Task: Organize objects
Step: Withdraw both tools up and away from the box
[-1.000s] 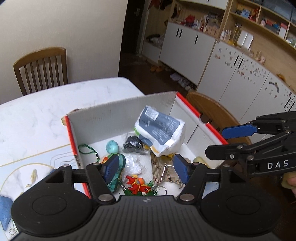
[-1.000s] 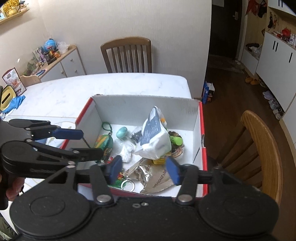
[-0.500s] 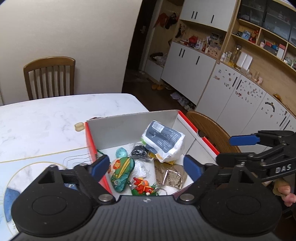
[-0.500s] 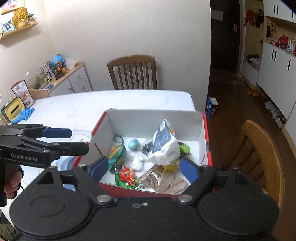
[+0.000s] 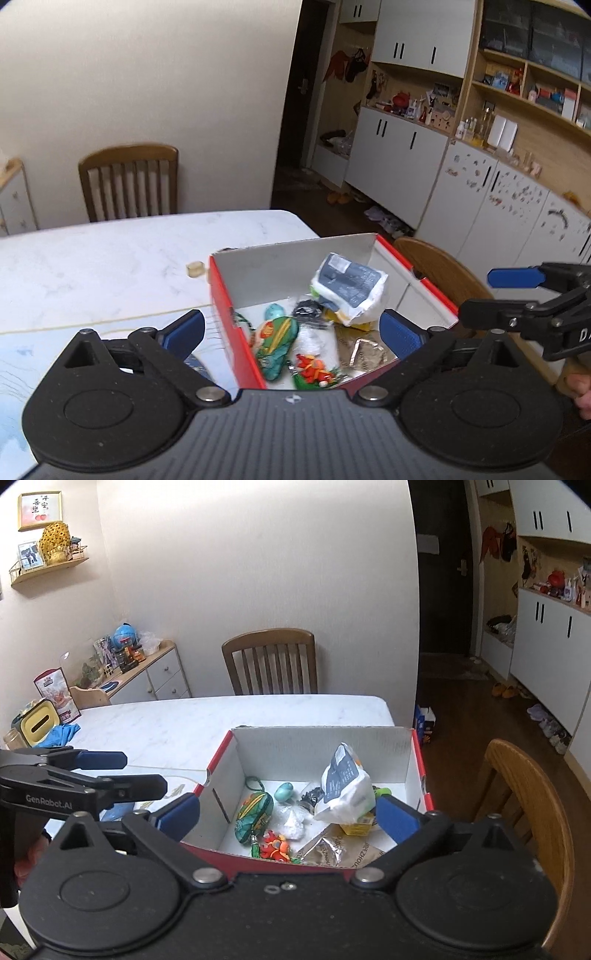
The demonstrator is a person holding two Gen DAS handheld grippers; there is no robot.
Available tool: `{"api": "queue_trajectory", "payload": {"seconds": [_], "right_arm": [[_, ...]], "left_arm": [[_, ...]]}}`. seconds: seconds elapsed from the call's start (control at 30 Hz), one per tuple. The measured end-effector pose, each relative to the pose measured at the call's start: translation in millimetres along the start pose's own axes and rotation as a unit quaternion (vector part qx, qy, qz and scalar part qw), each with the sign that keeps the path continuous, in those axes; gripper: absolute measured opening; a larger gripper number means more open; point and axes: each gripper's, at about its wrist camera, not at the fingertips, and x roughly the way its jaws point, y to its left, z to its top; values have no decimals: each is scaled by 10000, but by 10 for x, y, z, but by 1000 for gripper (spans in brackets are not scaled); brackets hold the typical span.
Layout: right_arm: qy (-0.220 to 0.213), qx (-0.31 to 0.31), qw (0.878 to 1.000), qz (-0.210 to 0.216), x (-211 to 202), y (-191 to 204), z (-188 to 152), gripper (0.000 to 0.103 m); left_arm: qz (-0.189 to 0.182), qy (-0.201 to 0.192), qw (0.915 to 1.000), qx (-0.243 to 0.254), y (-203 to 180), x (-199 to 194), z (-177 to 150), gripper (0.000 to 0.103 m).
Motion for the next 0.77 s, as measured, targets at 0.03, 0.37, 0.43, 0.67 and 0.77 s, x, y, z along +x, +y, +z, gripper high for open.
{"api": "queue_trajectory", "payload": {"seconds": [0.03,0.37,0.43,0.67,0.77], "right_arm": [[-11,16,10000,-16,-12,15,-12,102],[-85,33,9999,-132,-145,133,-130,102],[-69,56,9999,-144,-157,143,-147,102],[-19,179,9996,-224,-193,152,-201,101],[-10,210,9995,-231,-207,159,-217,102]], "left_arm": [[32,3,10000,75,-23,-15,-15,102],[80,143,9995,261,-89,-101,-155,102],[48,165,9994,286,-94,-107,-172,102],[-30,202,9990,393,-136,-104,-204,102],[-85,185,9991,384,-129,-121,-201,102]]}}
